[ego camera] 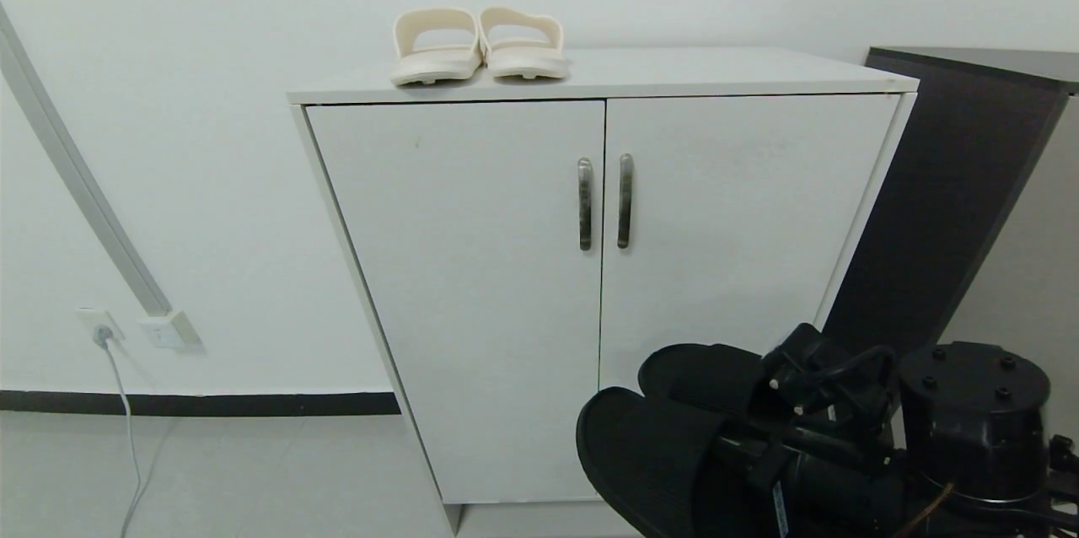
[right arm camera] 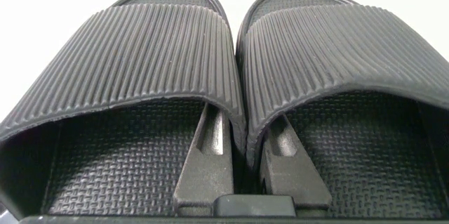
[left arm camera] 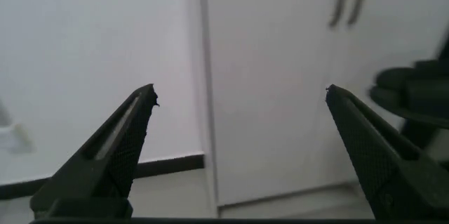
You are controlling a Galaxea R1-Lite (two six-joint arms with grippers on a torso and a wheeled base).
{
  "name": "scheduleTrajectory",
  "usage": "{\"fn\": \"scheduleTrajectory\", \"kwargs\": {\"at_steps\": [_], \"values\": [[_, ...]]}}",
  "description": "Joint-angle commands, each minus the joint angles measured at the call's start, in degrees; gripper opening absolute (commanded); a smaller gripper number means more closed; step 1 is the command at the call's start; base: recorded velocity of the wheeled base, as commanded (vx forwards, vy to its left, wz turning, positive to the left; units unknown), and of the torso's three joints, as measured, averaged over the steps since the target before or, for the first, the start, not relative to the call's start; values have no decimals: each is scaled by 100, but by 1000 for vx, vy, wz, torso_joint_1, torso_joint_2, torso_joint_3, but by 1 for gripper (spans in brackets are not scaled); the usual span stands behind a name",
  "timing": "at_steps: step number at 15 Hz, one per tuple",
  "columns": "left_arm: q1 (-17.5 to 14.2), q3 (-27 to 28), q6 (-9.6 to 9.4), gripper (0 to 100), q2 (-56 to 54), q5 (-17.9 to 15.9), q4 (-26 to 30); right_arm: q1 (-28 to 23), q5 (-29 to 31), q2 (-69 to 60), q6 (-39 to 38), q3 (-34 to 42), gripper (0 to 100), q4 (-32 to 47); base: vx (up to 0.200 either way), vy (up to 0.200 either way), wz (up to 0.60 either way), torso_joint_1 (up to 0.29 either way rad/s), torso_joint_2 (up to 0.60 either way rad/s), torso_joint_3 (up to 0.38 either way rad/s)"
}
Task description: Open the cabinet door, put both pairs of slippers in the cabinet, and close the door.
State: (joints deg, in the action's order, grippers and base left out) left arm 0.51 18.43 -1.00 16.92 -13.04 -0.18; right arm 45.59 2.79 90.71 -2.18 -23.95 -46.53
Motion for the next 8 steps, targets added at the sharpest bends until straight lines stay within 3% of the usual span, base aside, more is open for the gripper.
{"fn": "scheduleTrajectory", "kwargs": {"at_steps": [1, 3, 5, 7, 8], "values": [[10, 530, -6, 100, 1402, -981, -96, 2, 2, 61, -2, 5, 0, -14, 0, 0, 0, 0, 0, 0], [28, 1031, -23, 100, 2140, -1534, -175, 11, 2, 52, 7, 5, 0, -14, 0, 0, 0, 0, 0, 0], [28, 1461, 38, 100, 3045, -1754, -553, 11, 2, 43, 7, 5, 0, -23, 0, 0, 0, 0, 0, 0], [520, 1672, 56, 100, 3740, -1833, -1080, 29, -7, 70, -2, -22, 0, -14, 0, 0, 0, 0, 0, 0], [1127, 1778, 126, 100, 4232, -1833, -1379, 29, -7, 96, 7, -30, 0, -23, 0, 0, 0, 0, 0, 0]]}}
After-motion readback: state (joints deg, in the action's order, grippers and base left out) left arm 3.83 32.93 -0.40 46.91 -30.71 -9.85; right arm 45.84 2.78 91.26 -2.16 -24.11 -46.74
